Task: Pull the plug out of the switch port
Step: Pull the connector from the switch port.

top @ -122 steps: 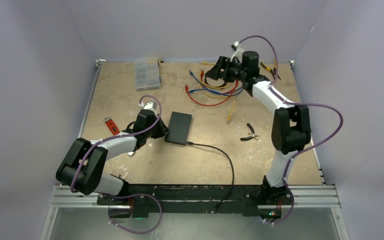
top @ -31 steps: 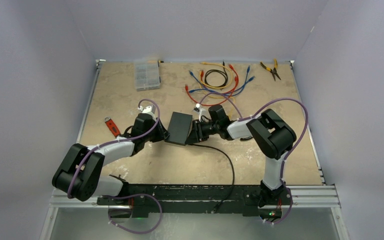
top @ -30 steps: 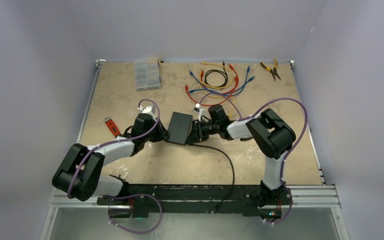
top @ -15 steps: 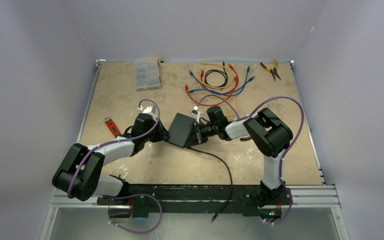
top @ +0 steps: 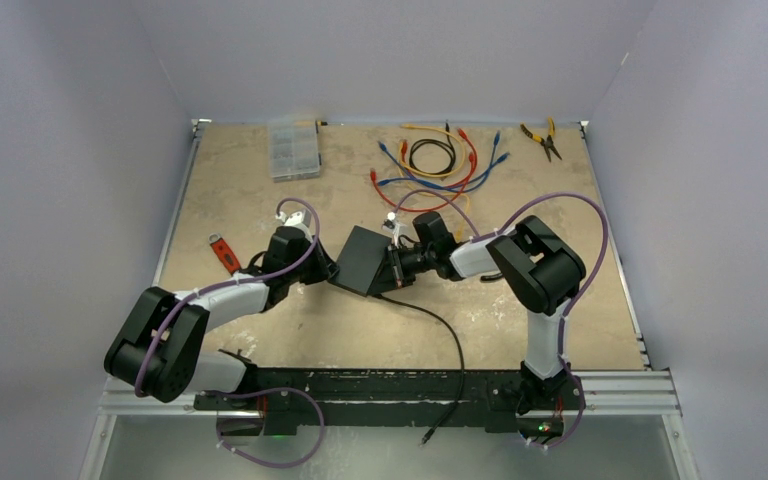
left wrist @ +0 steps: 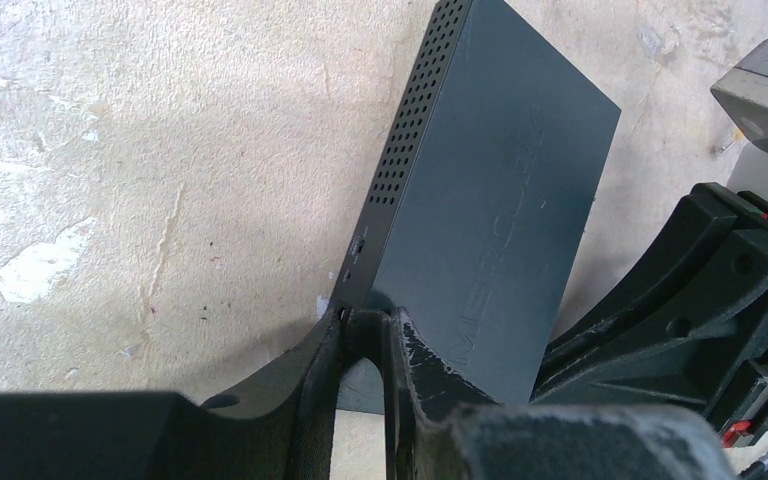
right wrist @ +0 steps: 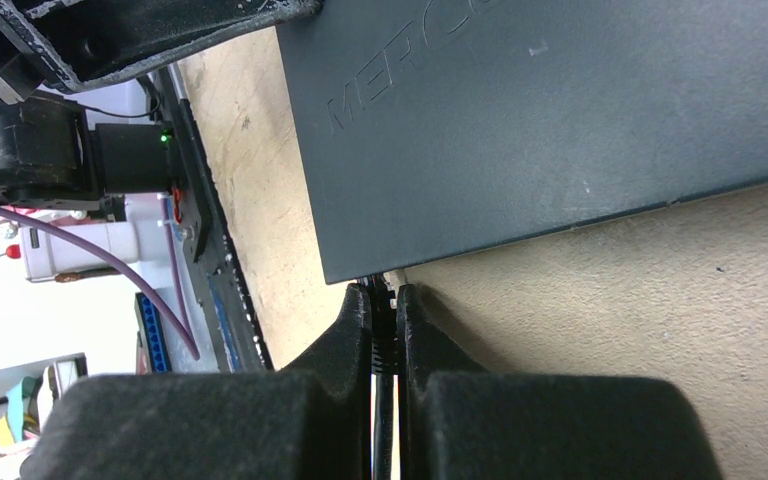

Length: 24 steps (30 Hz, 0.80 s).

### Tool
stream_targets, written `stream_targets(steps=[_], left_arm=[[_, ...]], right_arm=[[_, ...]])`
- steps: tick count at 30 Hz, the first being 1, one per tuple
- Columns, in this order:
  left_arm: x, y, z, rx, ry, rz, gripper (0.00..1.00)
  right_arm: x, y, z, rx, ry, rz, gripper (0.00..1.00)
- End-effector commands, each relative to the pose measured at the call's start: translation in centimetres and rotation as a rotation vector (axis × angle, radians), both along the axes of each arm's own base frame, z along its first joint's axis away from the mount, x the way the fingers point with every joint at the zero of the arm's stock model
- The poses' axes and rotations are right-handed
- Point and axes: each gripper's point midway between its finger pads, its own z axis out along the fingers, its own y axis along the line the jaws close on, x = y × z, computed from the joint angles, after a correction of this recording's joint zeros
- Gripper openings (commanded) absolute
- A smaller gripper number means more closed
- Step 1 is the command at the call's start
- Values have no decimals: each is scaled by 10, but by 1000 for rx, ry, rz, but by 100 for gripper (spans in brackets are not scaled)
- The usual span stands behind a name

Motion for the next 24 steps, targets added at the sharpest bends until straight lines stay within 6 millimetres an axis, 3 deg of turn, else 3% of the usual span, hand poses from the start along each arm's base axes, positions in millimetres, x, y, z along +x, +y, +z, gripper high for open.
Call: stream_targets(steps=[1,17,24], left_arm=[[-46,29,-53,157,223,19,13],[-52,35,-62,189,274,33,7],[-50,36,-61,194,263,36,6]], right_arm=[[-11,-31,-51,-200,44,-58,0],[-3,-64,-52,-227,58,-130,0],[27,-79,-33,-237,-3,-197,0]])
